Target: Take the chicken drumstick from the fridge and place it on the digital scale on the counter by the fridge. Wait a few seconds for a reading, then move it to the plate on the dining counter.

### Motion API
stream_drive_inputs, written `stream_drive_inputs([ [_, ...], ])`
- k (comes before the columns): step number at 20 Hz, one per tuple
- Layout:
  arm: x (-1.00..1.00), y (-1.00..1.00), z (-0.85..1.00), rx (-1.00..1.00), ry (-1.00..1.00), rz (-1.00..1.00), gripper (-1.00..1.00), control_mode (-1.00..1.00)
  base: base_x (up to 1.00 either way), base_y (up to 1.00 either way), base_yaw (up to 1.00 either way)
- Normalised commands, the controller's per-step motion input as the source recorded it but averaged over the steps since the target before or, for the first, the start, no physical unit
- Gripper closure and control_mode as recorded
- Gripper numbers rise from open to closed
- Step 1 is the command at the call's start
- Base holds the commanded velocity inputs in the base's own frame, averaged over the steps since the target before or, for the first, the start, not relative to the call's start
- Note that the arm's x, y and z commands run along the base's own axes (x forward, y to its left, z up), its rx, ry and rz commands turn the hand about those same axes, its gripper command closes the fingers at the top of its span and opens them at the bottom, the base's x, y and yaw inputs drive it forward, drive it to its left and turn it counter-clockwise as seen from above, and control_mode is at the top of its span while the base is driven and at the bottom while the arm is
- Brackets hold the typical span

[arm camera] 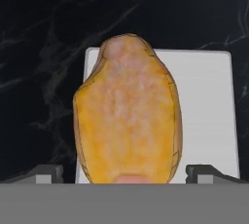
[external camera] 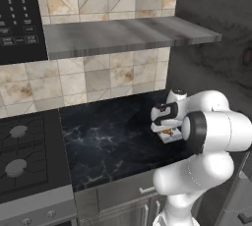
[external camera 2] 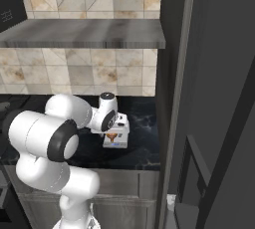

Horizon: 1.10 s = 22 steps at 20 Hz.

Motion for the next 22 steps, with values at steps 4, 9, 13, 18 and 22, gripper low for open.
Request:
stream_drive_inputs([
  [4, 0.01, 0.0, -0.13, 0.0, 0.0, 0.0, -1.0, -1.0, 0.0, 0.0, 0.0],
  [9, 0.07, 0.0, -0.06, 0.0, 0.0, 0.0, -1.0, -1.0, 0.0, 0.0, 0.0],
  [13, 0.0, -0.01, 0.0, 0.0, 0.0, 0.0, -1.0, -1.0, 0.0, 0.0, 0.0],
  [18, 0.0, 0.0, 0.0, 0.0, 0.0, 0.0, 1.0, -1.0, 0.0, 0.0, 0.0],
  [22, 0.0, 0.0, 0.0, 0.0, 0.0, 0.0, 1.0, -1.0, 0.0, 0.0, 0.0],
])
